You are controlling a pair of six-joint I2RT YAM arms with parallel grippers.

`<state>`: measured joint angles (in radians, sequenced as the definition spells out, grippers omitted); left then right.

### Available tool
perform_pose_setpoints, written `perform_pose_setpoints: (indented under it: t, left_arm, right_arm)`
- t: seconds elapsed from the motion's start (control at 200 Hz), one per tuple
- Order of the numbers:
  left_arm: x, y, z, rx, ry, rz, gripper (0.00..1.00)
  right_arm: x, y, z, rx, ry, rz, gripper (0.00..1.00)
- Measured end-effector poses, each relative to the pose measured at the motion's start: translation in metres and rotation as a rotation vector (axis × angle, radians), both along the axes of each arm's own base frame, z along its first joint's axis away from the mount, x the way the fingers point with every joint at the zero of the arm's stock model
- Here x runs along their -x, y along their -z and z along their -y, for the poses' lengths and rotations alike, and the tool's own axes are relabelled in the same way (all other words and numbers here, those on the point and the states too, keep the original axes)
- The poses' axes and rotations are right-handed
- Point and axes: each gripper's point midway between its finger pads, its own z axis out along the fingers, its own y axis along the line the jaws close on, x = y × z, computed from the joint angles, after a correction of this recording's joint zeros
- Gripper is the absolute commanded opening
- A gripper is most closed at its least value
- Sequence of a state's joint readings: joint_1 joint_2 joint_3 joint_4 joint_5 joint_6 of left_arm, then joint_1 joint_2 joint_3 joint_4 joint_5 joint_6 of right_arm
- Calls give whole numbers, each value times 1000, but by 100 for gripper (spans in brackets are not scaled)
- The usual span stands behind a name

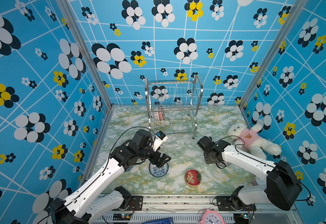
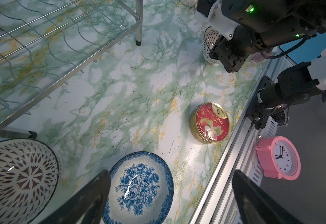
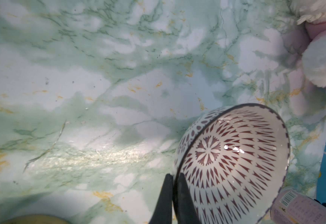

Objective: Load bowls into a dish rack
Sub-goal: Pick up the bowl from the middle-right of the table.

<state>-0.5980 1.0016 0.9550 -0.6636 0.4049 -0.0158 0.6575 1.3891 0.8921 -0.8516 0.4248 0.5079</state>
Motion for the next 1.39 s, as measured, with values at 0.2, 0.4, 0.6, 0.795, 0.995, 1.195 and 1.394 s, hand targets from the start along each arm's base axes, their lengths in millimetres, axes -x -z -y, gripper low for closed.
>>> perform_pose_setpoints:
  t: [0.2, 0.4, 0.6, 0.795, 0.995, 1.195, 1.394]
  left_arm:
    - [-8, 4, -23, 4, -125, -32, 99]
    - [-13, 12, -43, 9, -250, -77, 99]
    - [-15, 17, -58, 11, -330, -81, 99]
    - [-20, 21, -72, 32, -402, -78, 99]
    - [-26, 28, -81, 37, -451, -82, 99]
    - [-30, 24, -88, 37, -486, -52, 99]
    - [-31, 22, -94, 40, -510, -22, 99]
  right_arm:
    - [-14, -21, -17, -56, -25, 52, 0]
    - [-27, -44, -50, -167, -93, 131, 0]
    - [-35, -71, -75, -312, -142, 228, 0]
    - [-44, -98, -100, -465, -182, 317, 0]
    - [-46, -112, -123, -620, -211, 361, 0]
    - [-46, -123, -138, -771, -198, 408, 0]
    - [-54, -135, -152, -920, -156, 474, 0]
